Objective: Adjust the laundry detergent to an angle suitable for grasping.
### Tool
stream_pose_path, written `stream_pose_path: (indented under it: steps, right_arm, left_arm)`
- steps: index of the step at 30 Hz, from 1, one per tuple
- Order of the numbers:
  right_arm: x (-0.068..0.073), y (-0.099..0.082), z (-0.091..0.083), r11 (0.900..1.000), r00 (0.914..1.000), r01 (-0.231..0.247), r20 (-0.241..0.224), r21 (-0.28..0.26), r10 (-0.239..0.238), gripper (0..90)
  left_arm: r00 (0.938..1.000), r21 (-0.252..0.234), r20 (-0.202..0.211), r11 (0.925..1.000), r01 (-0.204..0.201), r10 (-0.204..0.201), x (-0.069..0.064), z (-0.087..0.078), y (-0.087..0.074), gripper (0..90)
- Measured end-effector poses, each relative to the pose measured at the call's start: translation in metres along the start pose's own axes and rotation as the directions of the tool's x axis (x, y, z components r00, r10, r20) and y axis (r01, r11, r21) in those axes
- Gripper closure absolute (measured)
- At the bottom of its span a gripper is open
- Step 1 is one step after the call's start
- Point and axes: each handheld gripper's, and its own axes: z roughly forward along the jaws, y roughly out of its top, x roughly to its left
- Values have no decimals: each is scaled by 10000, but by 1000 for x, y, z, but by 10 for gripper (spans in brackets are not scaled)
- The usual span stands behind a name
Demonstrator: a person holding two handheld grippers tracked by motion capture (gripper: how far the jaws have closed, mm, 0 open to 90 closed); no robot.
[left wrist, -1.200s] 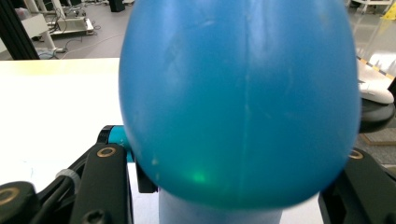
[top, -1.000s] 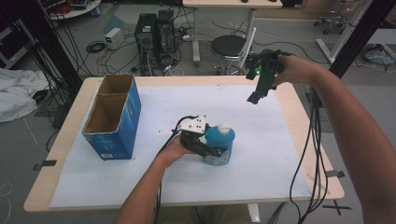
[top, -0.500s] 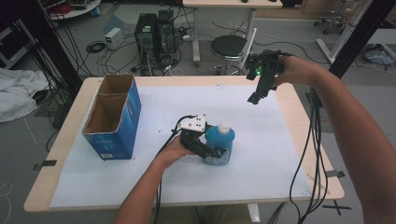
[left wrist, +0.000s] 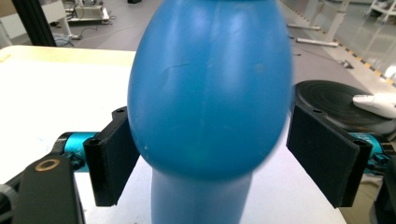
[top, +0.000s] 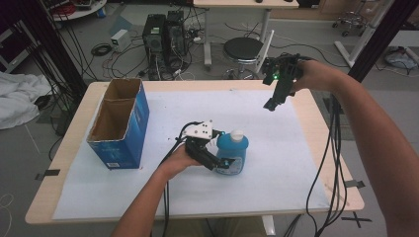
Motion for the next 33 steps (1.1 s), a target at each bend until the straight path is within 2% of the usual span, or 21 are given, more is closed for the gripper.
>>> stream_pose_path:
  steps: [4, 5, 7, 9, 10, 12, 14, 15, 16, 17, 19, 22, 24, 26, 28, 29, 30, 31, 32, 33]
  right_arm:
    - [1, -1, -1, 10000, 10000, 26, 26, -20, -26, 25]
    - [1, -2, -2, 10000, 10000, 12, 36, -40, -11, 25]
    - [2, -2, -3, 10000, 10000, -58, 56, -40, 58, 25]
    - [2, -2, -3, 10000, 10000, -2, 67, -74, 3, 25]
    - [2, -2, -3, 10000, 10000, 12, 68, -78, -11, 25]
    - [2, -2, -3, 10000, 10000, 10, 65, -72, -9, 25]
    - [2, -2, -3, 10000, 10000, 9, 93, -86, -8, 25]
    - [2, -2, -3, 9999, 9999, -28, 111, -106, 29, 25]
    - [2, -2, -3, 9999, 9999, -28, 111, -106, 29, 25]
    - [3, -1, -3, 10000, 9999, -36, 124, -87, 37, 25]
    - [2, -1, -3, 10000, 9999, 10, 114, -78, -9, 25]
    - [3, -1, -3, 9999, 10000, 36, 87, -102, -35, 25]
    - [3, -1, -3, 10000, 9999, 3, 106, -97, -2, 25]
    - [3, -1, -4, 10000, 9999, 45, 107, -88, -44, 25]
    - [4, -2, -4, 9999, 9999, 2, 133, -116, -1, 25]
    - [4, -4, -6, 9999, 9999, 6, 158, -136, -4, 25]
    - [4, -4, -6, 9999, 9999, -41, 155, -154, 43, 25]
    - [4, -4, -6, 9999, 9999, -41, 155, -154, 43, 25]
    - [4, -6, -6, 9999, 9999, -41, 164, -168, 44, 25]
    - [4, -6, -6, 9999, 9999, -41, 164, -168, 44, 25]
  left_arm:
    - [9997, 163, -251, 9999, 52, -48, -4, -11, 1, 191]
    - [9986, 298, -492, 9994, 197, -183, -8, -20, 2, 190]
    - [9978, 454, -634, 9987, 212, -183, -9, -25, 3, 191]
    - [9961, 795, -884, 9967, 154, -83, -14, -40, 9, 190]
    - [9961, 795, -884, 9967, 154, -83, -14, -40, 9, 191]
    - [9919, 1026, -1262, 9947, 11, 119, -16, -53, 14, 191]
    - [9893, 983, -1457, 9951, 131, 13, -17, -62, 19, 191]
    - [9847, 1076, -1744, 9939, 230, -39, -17, -68, 22, 191]
    - [9832, 1127, -1828, 9933, 240, -30, -16, -70, 23, 191]
    - [9814, 1491, -1912, 9887, 144, 146, -16, -77, 28, 190]
    - [9808, 1617, -1942, 9867, 146, 173, -15, -80, 31, 191]
    - [9801, 2069, -1971, 9782, 187, 229, -14, -83, 40, 191]
    - [9810, 2503, -1900, 9681, 88, 402, -12, -84, 46, 191]
    - [9783, 2783, -2031, 9603, 170, 416, -10, -85, 54, 190]
    - [9768, 2986, -2106, 9540, 275, 378, -7, -86, 61, 88]
    - [9762, 3134, -2116, 9494, 222, 470, -6, -87, 64, 78]
    - [9763, 3395, -2088, 9404, 176, 571, -4, -89, 69, 78]
    - [9763, 3395, -2088, 9404, 176, 571, -4, -89, 69, 78]
    - [9743, 3580, -2150, 9336, 145, 673, -3, -89, 71, 55]
    - [9698, 3894, -2330, 9207, 253, 719, -1, -89, 75, 55]
